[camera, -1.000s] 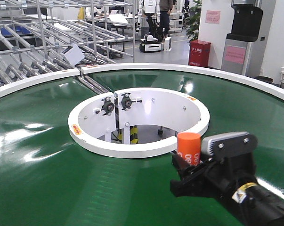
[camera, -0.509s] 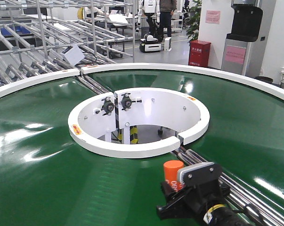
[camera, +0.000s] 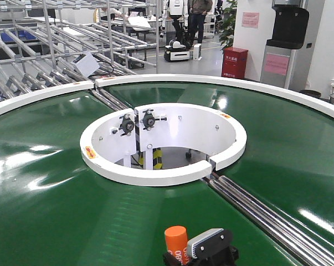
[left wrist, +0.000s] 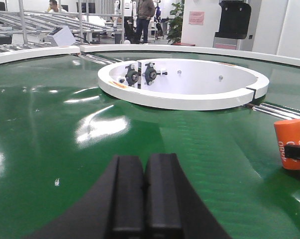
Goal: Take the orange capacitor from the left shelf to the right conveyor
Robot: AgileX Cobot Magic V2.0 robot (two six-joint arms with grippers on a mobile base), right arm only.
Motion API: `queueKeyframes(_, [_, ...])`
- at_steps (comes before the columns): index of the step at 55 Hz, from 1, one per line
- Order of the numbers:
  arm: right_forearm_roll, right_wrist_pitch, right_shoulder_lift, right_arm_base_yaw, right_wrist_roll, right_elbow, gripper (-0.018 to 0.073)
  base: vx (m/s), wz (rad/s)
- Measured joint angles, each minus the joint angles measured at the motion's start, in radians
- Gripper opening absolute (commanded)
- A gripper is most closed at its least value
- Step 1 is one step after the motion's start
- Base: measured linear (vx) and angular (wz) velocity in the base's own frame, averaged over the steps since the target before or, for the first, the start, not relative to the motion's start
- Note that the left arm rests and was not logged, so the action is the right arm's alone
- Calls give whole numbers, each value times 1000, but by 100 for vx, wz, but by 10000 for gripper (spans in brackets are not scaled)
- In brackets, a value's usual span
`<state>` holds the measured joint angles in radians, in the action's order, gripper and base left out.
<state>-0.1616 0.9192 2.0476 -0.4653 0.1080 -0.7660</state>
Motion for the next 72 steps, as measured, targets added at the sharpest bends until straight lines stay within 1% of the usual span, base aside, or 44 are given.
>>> queueKeyframes(8, [0, 12, 9, 0, 0, -2, 19, 0, 0])
queueKeyframes(17, [0, 12, 9, 0, 0, -2, 108, 0, 0])
queueKeyframes(23, [0, 12, 9, 0, 0, -2, 202, 0, 0])
queueKeyframes(35, [0, 9, 8, 0, 0, -2, 460, 0, 0])
queueKeyframes(39, [0, -7, -1, 0, 0, -2, 520, 0, 0])
queueKeyframes(43, [-4, -52, -18, 0, 0, -2, 561, 0, 0])
queueKeyframes(48, [-4, -114, -40, 0, 0, -2, 584, 0, 0])
queueKeyframes(56, [-4, -209, -113, 0, 0, -2, 585, 0, 0])
queueKeyframes(67, [-4, -250, -264, 0, 0, -2, 585, 0, 0])
queueKeyframes(72, [-5, -296, -369, 0, 0, -2, 583, 0, 0])
